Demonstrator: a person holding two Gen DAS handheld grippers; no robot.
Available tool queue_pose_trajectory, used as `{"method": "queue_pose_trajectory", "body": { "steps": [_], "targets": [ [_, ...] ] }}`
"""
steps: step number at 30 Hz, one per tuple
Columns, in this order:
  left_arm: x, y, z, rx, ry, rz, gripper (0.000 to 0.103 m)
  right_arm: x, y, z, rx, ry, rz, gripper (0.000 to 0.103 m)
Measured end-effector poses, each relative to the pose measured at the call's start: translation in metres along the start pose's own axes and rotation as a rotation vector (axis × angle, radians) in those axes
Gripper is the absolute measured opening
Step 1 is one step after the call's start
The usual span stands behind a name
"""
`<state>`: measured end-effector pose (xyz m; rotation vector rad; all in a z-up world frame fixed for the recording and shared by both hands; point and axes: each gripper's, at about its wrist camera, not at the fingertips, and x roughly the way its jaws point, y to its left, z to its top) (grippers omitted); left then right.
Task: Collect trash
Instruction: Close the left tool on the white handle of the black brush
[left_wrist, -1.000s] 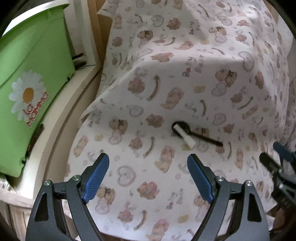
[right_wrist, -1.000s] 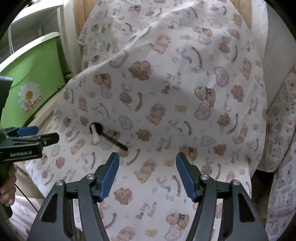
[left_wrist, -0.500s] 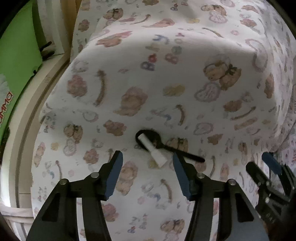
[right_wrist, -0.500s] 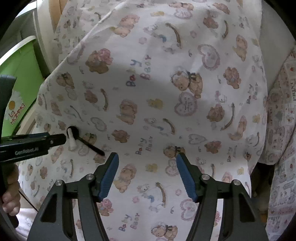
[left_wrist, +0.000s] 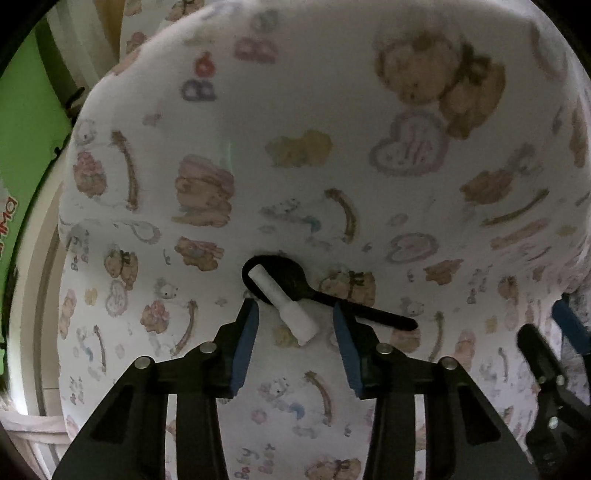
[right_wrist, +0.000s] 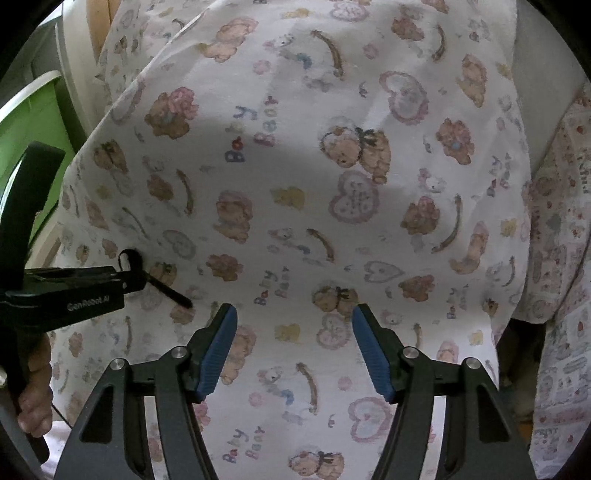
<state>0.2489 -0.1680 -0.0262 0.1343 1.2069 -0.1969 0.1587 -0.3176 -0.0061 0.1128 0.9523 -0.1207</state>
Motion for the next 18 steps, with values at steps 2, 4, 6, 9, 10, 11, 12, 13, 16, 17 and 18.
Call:
{"method": "queue_pose_trajectory", "body": {
  "steps": [2, 4, 6, 9, 10, 11, 12, 13, 16, 17, 18],
  "targets": [
    [0.003, 0.001, 0.001, 0.004, 0.01, 0.002, 0.032, 0.0, 0.0, 0.0, -0.001, -0.005, -0.005, 0.067],
    [0.005, 0.0, 0.002, 0.002, 0.007, 0.007, 0.025, 0.001, 0.0, 0.001, -0.001, -0.006, -0.002, 0.067],
    [0.005, 0.0, 0.003, 0.001, 0.011, -0.013, 0.019, -0.002, -0.002, 0.002, 0.002, -0.008, -0.004, 0.067],
    [-0.001, 0.013, 0.0, -0.017, 0.012, -0.05, 0.018, -0.002, -0.003, 0.002, 0.002, -0.001, -0.004, 0.067],
    [-0.003, 0.015, -0.001, -0.017, 0.01, -0.052, 0.018, -0.002, -0.004, 0.002, 0.005, -0.001, -0.007, 0.067],
    [-0.006, 0.015, -0.003, -0.013, 0.007, -0.053, 0.018, -0.003, -0.004, 0.002, 0.007, -0.001, -0.006, 0.067],
    [-0.01, 0.017, -0.005, -0.01, 0.004, -0.055, 0.018, -0.003, -0.004, 0.002, 0.007, 0.0, -0.004, 0.067],
    [-0.015, 0.019, -0.008, -0.006, 0.001, -0.059, 0.018, -0.003, -0.004, 0.003, 0.007, -0.001, -0.002, 0.067],
    [-0.027, 0.023, -0.021, 0.006, -0.004, -0.065, 0.018, -0.001, 0.0, 0.003, -0.001, -0.003, 0.011, 0.067],
    [-0.031, 0.026, -0.024, 0.01, -0.009, -0.06, 0.018, -0.001, 0.002, 0.004, -0.003, -0.005, 0.012, 0.067],
    [-0.035, 0.028, -0.028, 0.009, -0.016, -0.05, 0.018, 0.0, 0.005, 0.004, -0.005, -0.007, 0.012, 0.067]
  ]
}}
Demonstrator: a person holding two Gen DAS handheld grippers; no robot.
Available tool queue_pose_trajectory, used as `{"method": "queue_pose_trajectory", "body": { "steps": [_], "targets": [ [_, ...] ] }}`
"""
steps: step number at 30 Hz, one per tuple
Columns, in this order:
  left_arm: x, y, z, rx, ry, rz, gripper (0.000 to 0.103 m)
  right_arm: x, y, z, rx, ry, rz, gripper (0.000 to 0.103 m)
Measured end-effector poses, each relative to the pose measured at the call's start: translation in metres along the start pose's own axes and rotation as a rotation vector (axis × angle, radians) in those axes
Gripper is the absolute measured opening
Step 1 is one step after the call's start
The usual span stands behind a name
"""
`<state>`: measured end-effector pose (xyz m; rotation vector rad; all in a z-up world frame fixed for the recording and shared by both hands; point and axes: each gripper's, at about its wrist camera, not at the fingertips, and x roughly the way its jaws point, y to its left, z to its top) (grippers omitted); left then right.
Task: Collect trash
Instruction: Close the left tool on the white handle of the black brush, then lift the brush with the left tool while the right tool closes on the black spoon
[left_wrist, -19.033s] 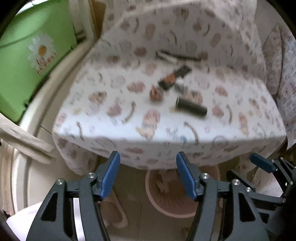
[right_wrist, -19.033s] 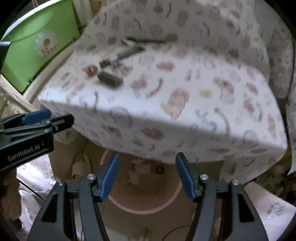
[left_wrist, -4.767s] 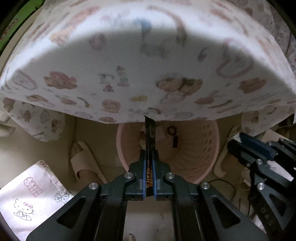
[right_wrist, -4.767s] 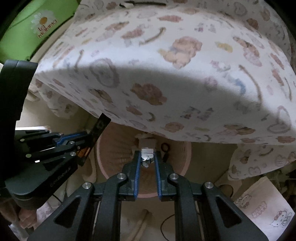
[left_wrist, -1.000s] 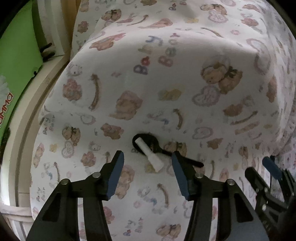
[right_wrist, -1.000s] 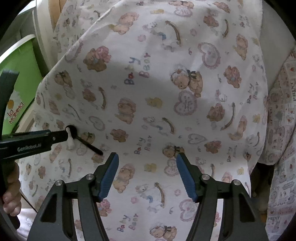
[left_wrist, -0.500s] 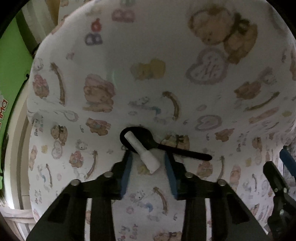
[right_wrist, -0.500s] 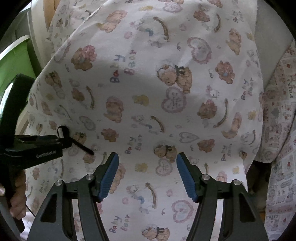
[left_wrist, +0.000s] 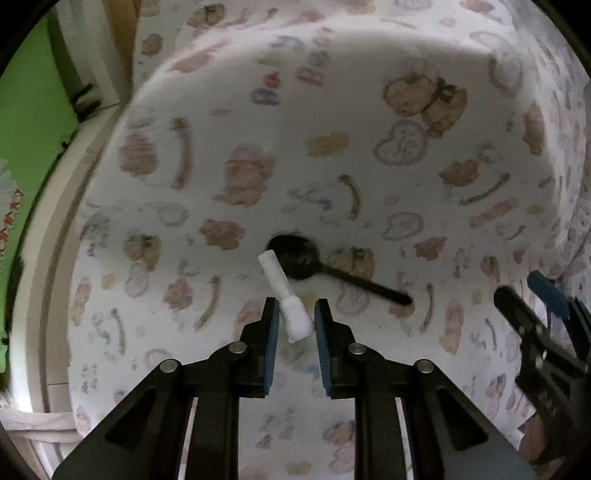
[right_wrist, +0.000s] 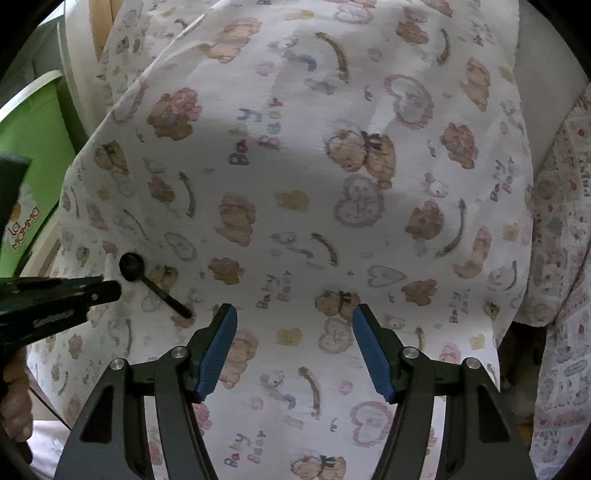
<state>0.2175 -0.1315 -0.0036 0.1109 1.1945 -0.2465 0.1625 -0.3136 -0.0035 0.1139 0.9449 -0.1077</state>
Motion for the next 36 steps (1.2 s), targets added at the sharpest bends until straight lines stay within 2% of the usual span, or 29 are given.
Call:
{"method": "queue_pose_trajectory", "body": {
  "steps": [2, 8, 14, 17, 24, 26, 29, 33, 35, 36],
  "targets": [
    [-0.007, 0.008, -0.009, -0.008, -0.008, 0.034, 0.018, 0.001, 0.004, 0.001, -0.004, -0.002, 0.005, 0.067],
    [-0.022, 0.042, -0.021, -0.05, -0.029, 0.04, 0.019, 0.01, 0.024, 0.004, -0.01, 0.01, 0.057, 0.068],
    [-0.024, 0.064, -0.012, -0.085, -0.025, 0.069, 0.019, 0.022, 0.056, 0.008, -0.017, 0.028, 0.126, 0.07],
    [-0.021, 0.07, -0.008, -0.087, -0.023, 0.079, 0.019, 0.027, 0.075, 0.011, -0.049, 0.025, 0.153, 0.076],
    [-0.012, 0.086, 0.002, -0.093, -0.015, 0.092, 0.018, 0.046, 0.117, 0.013, -0.183, 0.048, 0.161, 0.077],
    [-0.007, 0.088, 0.003, -0.087, -0.002, 0.102, 0.018, 0.053, 0.124, 0.012, -0.204, 0.048, 0.14, 0.077],
    [-0.006, 0.086, 0.0, -0.085, 0.003, 0.109, 0.017, 0.06, 0.131, 0.011, -0.214, 0.03, 0.085, 0.077],
    [-0.004, 0.094, 0.001, -0.098, 0.003, 0.094, 0.016, 0.071, 0.133, 0.012, -0.192, 0.047, 0.096, 0.077],
    [-0.003, 0.098, 0.002, -0.106, 0.007, 0.088, 0.015, 0.074, 0.135, 0.011, -0.191, 0.046, 0.093, 0.073],
    [-0.002, 0.101, 0.003, -0.113, 0.009, 0.083, 0.015, 0.075, 0.136, 0.011, -0.194, 0.049, 0.096, 0.063]
  ]
}}
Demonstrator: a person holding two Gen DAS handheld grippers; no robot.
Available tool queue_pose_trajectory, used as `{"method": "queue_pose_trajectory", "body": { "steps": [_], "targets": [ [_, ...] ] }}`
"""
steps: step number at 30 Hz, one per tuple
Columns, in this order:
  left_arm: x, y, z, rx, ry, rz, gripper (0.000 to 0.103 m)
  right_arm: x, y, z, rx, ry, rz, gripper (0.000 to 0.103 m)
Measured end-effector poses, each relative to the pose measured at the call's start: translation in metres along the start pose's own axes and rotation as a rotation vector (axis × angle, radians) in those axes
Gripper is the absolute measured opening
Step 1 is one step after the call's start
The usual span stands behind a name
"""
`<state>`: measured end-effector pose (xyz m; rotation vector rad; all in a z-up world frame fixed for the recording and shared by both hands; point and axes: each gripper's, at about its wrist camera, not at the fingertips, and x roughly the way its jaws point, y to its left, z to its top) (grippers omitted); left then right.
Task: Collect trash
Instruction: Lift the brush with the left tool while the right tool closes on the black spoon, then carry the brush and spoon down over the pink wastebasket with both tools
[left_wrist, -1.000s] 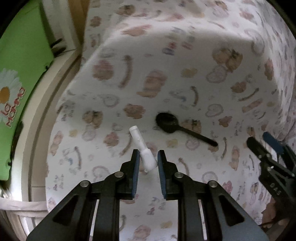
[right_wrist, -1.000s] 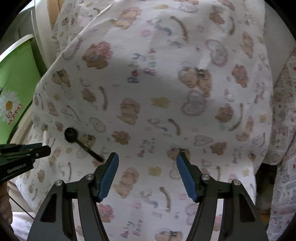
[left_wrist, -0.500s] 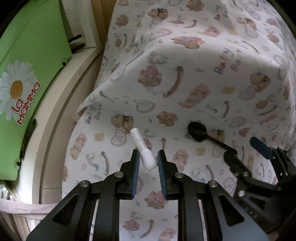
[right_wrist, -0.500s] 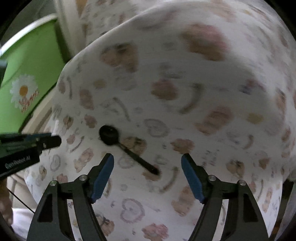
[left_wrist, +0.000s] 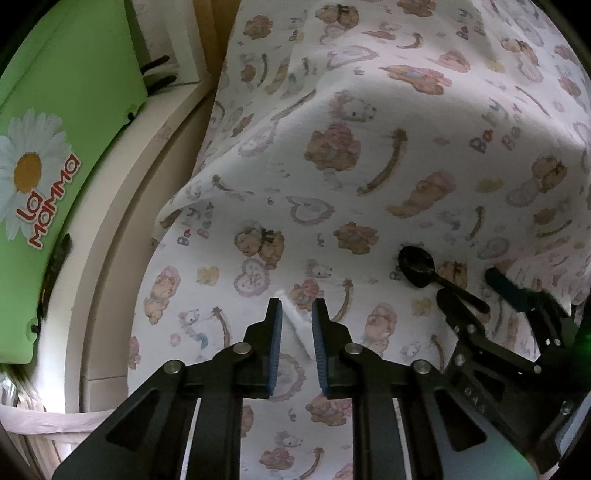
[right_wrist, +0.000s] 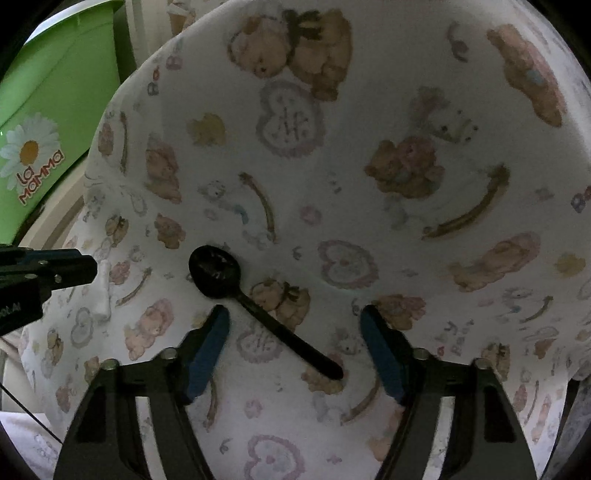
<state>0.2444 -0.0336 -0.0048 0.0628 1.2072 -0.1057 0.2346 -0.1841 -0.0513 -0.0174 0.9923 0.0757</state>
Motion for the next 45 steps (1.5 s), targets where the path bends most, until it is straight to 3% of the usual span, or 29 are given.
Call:
{"method": "queue_pose_trajectory", "body": {
  "steps": [2, 4, 7, 12, 15, 21, 25, 28, 30, 33, 45],
  "targets": [
    [0.001, 0.005, 0.002, -0.012, 0.001, -0.008, 0.015, 0.004, 0.005, 0.001, -0.011, -0.002, 0.002, 0.054],
    [-0.001, 0.007, 0.003, -0.014, -0.005, -0.002, 0.015, 0.005, 0.009, 0.002, -0.026, -0.004, 0.016, 0.034],
    [-0.001, 0.01, 0.004, -0.01, -0.019, 0.008, 0.016, 0.004, 0.015, 0.0, -0.049, 0.002, 0.045, 0.022],
    [0.002, 0.014, 0.004, -0.02, -0.021, 0.018, 0.051, -0.001, 0.023, -0.002, -0.01, 0.033, 0.164, 0.007],
    [0.01, 0.007, 0.002, 0.0, 0.014, 0.044, 0.06, -0.009, 0.024, -0.003, -0.014, 0.015, 0.171, 0.007],
    [0.026, 0.005, 0.004, -0.007, 0.043, 0.044, 0.06, -0.024, 0.009, -0.005, 0.037, 0.025, 0.204, 0.007],
    [0.03, 0.009, 0.005, -0.023, 0.049, 0.052, 0.06, -0.034, -0.003, -0.011, 0.03, 0.016, 0.179, 0.007],
    [0.032, 0.01, 0.005, -0.027, 0.056, 0.047, 0.053, -0.035, -0.009, -0.013, 0.041, 0.022, 0.183, 0.007],
    [0.037, 0.014, 0.006, -0.021, 0.066, 0.046, 0.026, -0.037, -0.01, -0.014, 0.034, 0.018, 0.177, 0.007],
    [0.038, 0.014, 0.005, -0.029, 0.073, 0.002, 0.014, -0.045, -0.017, -0.014, 0.041, 0.021, 0.192, 0.007],
    [0.014, -0.002, -0.013, -0.004, 0.03, -0.014, 0.012, -0.06, -0.032, -0.018, 0.076, 0.006, 0.185, 0.007]
  ]
}}
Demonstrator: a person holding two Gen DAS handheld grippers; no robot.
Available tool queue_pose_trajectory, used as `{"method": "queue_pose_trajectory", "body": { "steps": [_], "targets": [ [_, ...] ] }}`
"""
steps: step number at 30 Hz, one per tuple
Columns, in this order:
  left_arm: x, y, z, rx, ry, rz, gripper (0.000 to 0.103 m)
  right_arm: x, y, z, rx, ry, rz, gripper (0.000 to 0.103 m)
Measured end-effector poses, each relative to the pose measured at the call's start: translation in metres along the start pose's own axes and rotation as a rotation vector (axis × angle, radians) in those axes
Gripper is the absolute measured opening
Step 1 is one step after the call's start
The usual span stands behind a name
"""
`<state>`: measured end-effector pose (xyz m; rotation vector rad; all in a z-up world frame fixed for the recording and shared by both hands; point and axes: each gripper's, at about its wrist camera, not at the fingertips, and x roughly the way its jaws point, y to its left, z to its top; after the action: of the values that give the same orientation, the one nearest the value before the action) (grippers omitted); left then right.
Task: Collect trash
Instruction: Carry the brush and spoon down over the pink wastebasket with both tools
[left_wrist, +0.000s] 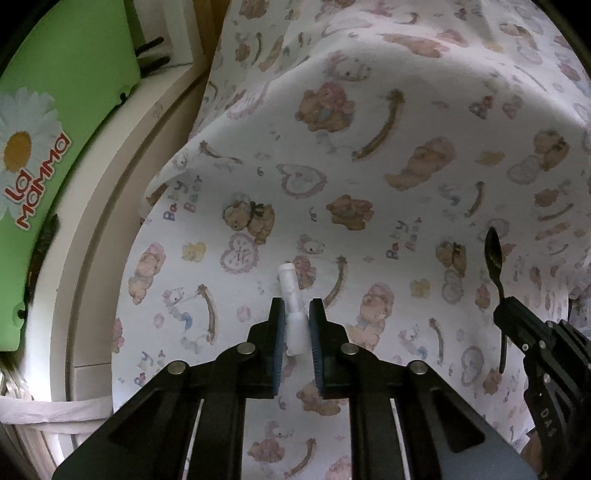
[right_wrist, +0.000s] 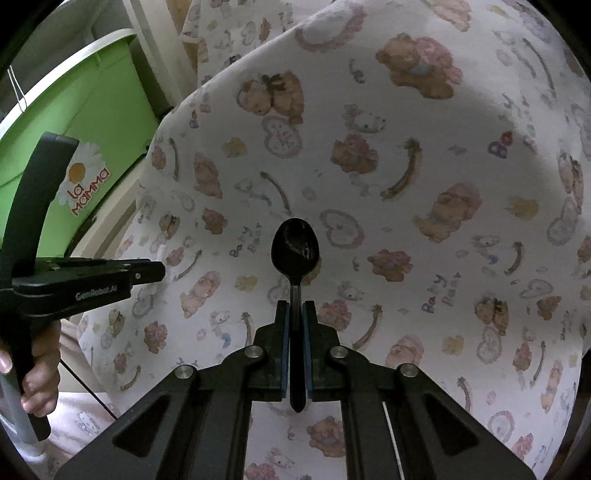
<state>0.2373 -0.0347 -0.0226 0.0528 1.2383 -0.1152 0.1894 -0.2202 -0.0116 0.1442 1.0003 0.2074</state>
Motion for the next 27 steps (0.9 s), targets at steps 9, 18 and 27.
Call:
{"method": "queue_pose_trajectory", "body": {
  "steps": [9, 18, 27],
  "targets": [
    [-0.025, -0.01, -0.025, 0.009, -0.015, -0.03, 0.012, -0.017, 0.003, -0.01, 0.002, -0.027, -0.003, 0.007],
    [-0.054, -0.028, -0.06, 0.06, -0.059, -0.042, 0.012, -0.038, 0.007, -0.028, 0.007, -0.058, -0.004, 0.007],
    [-0.07, -0.045, -0.122, 0.097, -0.072, -0.083, 0.012, -0.071, 0.021, -0.061, -0.001, -0.098, 0.0, 0.007]
  ]
}}
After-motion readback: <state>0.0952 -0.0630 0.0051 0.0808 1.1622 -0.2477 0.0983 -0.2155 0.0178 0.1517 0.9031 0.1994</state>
